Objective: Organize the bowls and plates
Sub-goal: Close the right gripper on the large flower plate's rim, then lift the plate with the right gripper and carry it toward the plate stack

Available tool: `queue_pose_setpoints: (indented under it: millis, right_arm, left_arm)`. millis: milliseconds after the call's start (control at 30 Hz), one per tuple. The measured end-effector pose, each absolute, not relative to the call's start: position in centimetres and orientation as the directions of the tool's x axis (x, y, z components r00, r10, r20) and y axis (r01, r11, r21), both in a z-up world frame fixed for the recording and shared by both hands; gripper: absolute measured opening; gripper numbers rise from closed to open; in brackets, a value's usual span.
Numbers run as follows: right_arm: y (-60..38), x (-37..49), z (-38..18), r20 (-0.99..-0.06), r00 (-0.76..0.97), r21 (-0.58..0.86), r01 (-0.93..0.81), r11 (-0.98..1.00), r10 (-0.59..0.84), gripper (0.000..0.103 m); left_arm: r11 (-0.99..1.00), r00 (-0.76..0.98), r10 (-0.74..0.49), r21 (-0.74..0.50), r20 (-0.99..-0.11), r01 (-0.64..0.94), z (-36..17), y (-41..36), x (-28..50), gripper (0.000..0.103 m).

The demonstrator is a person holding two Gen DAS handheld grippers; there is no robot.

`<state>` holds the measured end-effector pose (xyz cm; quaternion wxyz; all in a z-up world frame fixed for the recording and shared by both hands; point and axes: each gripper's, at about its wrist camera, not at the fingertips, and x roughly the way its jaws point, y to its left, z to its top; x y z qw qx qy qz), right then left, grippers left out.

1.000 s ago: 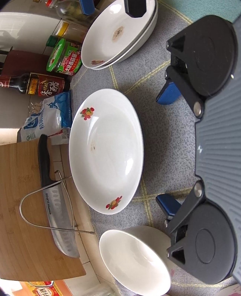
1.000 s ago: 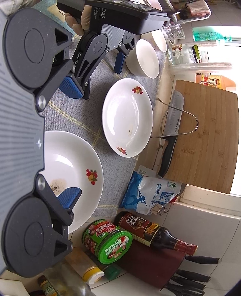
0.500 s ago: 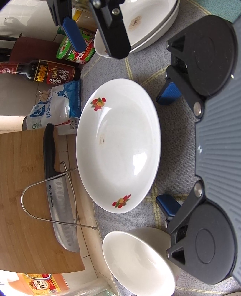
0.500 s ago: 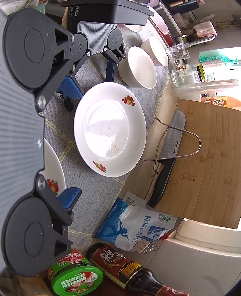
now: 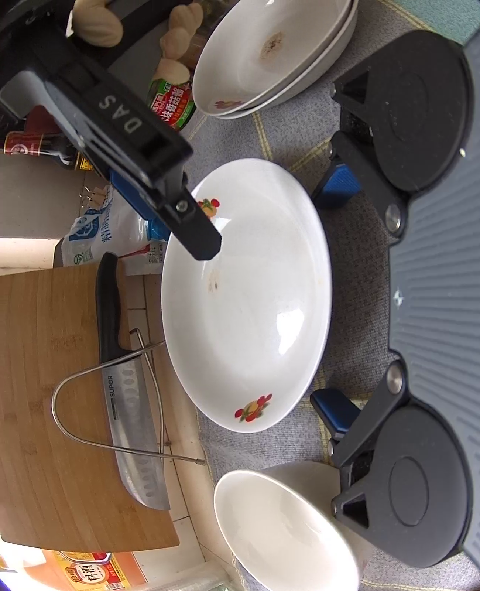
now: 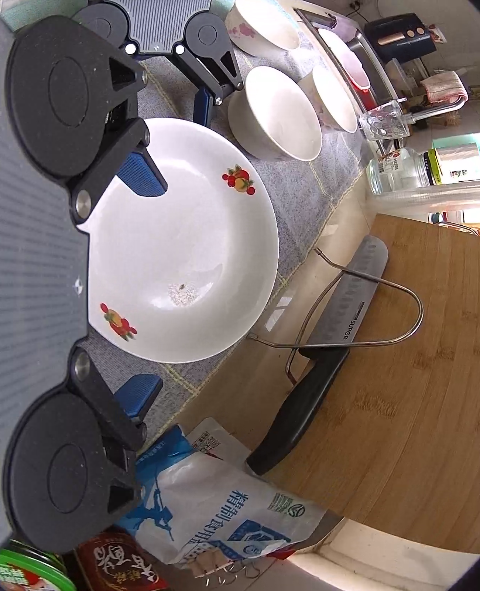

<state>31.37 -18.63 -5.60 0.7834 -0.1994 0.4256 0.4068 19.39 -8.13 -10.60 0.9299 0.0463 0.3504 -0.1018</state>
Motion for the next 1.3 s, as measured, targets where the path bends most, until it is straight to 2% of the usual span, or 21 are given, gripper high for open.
queue_pose_setpoints:
  millis: [367, 767, 933, 1067, 1300]
  right_arm:
    - [-16.0, 35.9, -7.9, -0.861, 0.178, 0.099, -0.861, 0.499, 0.477, 0.103]
    - [-15.0, 38.5, -8.9, -0.848, 0.023, 0.236, -0.878, 0.417, 0.529, 0.103]
    - [-14.8, 38.7, -8.9, -0.838, -0.018, 0.276, -0.876, 0.395, 0.546, 0.103]
    - [-14.7, 38.7, -8.8, -0.84, -0.038, 0.283, -0.882, 0.377, 0.542, 0.097]
    - [-14.9, 39.1, -8.7, -0.836, -0.065, 0.311, -0.873, 0.374, 0.545, 0.098]
  left_arm:
    - [0.974, 0.74, -0.162, 0.015, -0.652, 0.227, -10.5, -8.1, 19.2, 0.103]
    - [0.972, 0.744, -0.17, 0.017, -0.646, 0.236, -10.5, -8.2, 19.3, 0.103]
    - [0.97, 0.743, -0.175, 0.018, -0.646, 0.244, -10.5, -8.2, 19.5, 0.103]
    - [0.97, 0.744, -0.175, 0.018, -0.645, 0.244, -10.5, -8.2, 19.4, 0.103]
    - [0.97, 0.749, -0.173, 0.022, -0.639, 0.243, -10.5, -8.3, 19.5, 0.099]
